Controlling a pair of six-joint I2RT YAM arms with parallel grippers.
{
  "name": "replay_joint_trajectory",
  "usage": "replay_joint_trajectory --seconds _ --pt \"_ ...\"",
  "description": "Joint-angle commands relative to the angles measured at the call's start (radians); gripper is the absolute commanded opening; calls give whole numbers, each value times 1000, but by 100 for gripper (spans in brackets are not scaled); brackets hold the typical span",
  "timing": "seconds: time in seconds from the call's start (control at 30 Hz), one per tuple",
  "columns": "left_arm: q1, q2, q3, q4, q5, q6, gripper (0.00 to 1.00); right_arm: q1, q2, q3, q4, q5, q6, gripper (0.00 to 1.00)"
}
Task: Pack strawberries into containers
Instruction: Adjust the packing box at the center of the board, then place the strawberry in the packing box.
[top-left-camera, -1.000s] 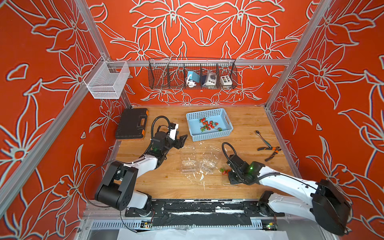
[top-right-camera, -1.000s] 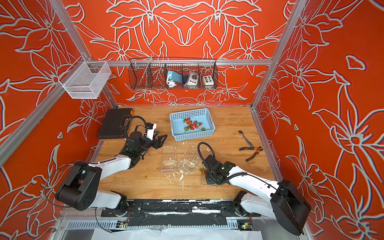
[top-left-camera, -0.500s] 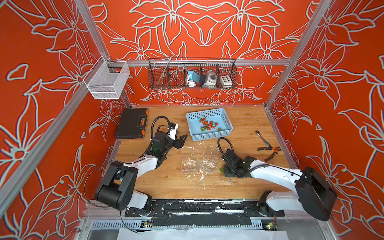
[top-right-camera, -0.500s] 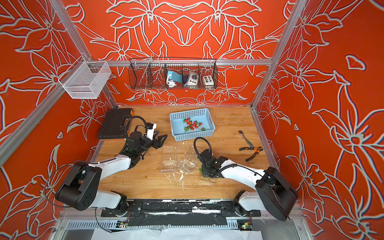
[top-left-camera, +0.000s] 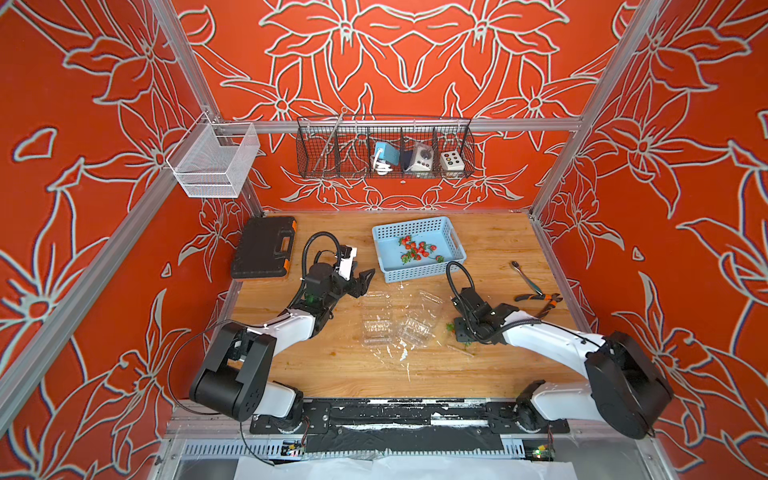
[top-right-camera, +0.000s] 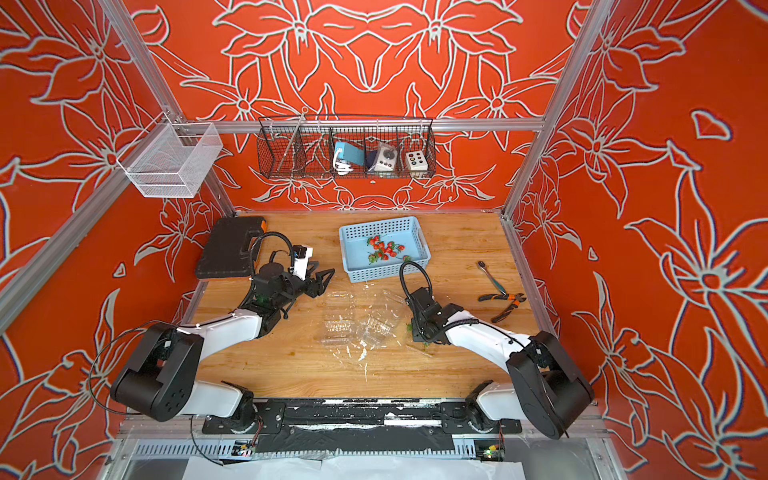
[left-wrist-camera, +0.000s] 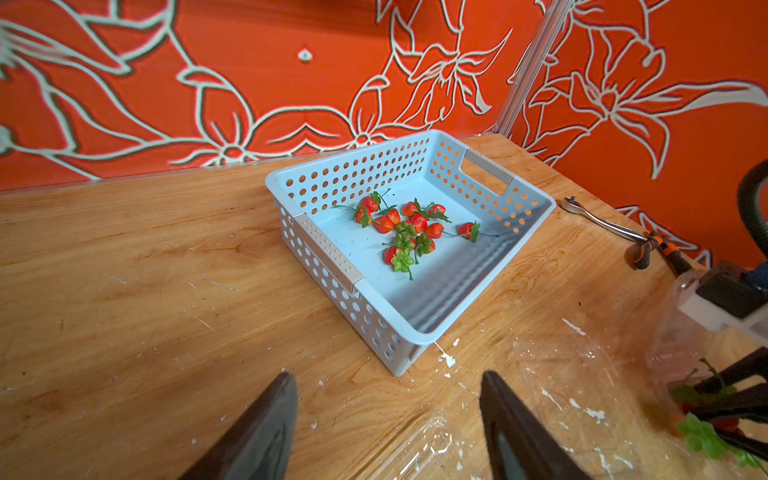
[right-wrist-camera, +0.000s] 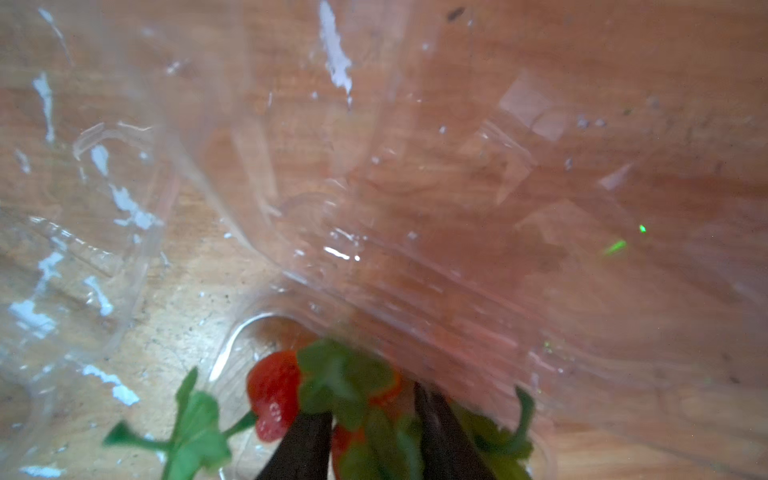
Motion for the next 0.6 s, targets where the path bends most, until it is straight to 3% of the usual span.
replay_joint_trajectory --seconds 0.0,0.4,0.57 --pt "-7 -5 -8 27 10 1 69 -6 -29 55 -38 3 -68 37" --pt "-7 -6 -11 31 12 -2 69 13 -163 69 -185 -22 -90 41" --pt "-7 -6 -11 33 11 -2 69 21 -218 175 -249 -6 -142 40"
